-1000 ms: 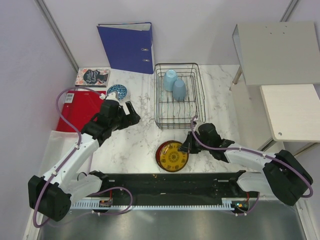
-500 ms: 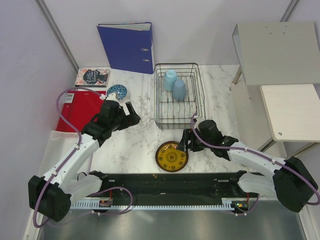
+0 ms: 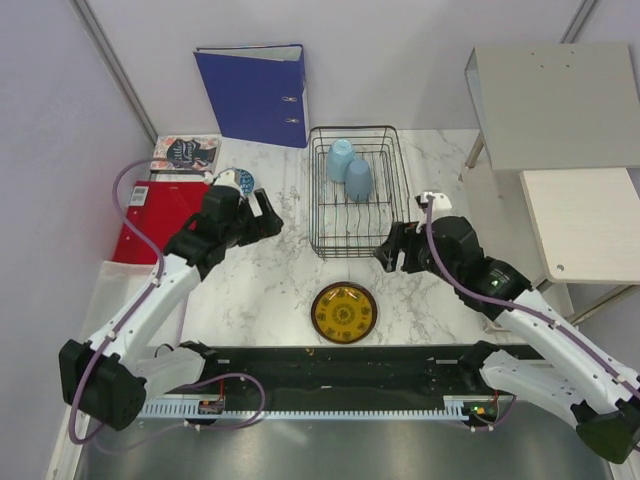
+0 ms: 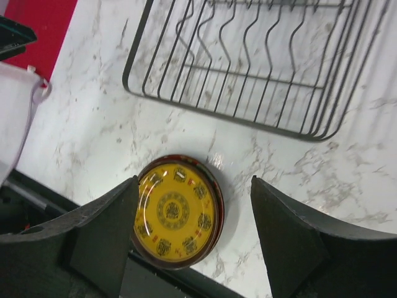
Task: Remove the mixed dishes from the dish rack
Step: Place the plate at the center of the board, then pick up the cup from the dish rack.
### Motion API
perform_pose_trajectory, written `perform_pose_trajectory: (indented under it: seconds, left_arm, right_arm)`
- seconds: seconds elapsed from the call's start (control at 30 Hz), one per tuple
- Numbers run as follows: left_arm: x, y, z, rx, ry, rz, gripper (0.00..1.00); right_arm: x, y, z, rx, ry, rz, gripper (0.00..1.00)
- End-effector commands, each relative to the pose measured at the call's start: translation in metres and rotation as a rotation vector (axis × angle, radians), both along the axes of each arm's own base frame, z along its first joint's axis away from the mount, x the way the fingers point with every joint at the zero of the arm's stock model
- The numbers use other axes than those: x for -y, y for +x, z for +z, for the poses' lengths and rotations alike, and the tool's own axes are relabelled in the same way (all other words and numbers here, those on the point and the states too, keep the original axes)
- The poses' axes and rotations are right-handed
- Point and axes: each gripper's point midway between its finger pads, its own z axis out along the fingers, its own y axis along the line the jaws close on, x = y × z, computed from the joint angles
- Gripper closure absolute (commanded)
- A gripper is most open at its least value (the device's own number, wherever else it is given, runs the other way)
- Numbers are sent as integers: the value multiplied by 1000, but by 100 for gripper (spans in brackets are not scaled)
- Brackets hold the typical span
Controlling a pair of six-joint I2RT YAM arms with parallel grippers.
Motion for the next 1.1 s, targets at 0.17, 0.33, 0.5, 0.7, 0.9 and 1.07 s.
perform_pose_trajectory:
  seconds: [0.17, 0.33, 0.5, 0.7, 0.9, 1.07]
  left_arm:
    - [83, 78, 79, 170, 55, -141, 1]
    - [94, 84, 72, 131, 9, -80, 1]
    - [72, 70, 60, 122, 40, -21, 1]
    - [57, 45, 65, 139, 20, -16, 1]
    - [51, 6, 47, 94, -52, -53, 1]
    - [36, -19, 21, 71, -50, -46, 1]
  right_arm:
    - [34, 55, 5, 114, -146, -291, 20]
    - [27, 117, 22, 220, -267, -411, 19]
    - [-19, 180, 44, 280, -335, -357, 14]
    - [-46, 245, 15, 224, -350, -301, 13]
    - [-27, 284, -21, 138, -282, -306, 12]
    - [-26, 300, -30, 151, -261, -281, 12]
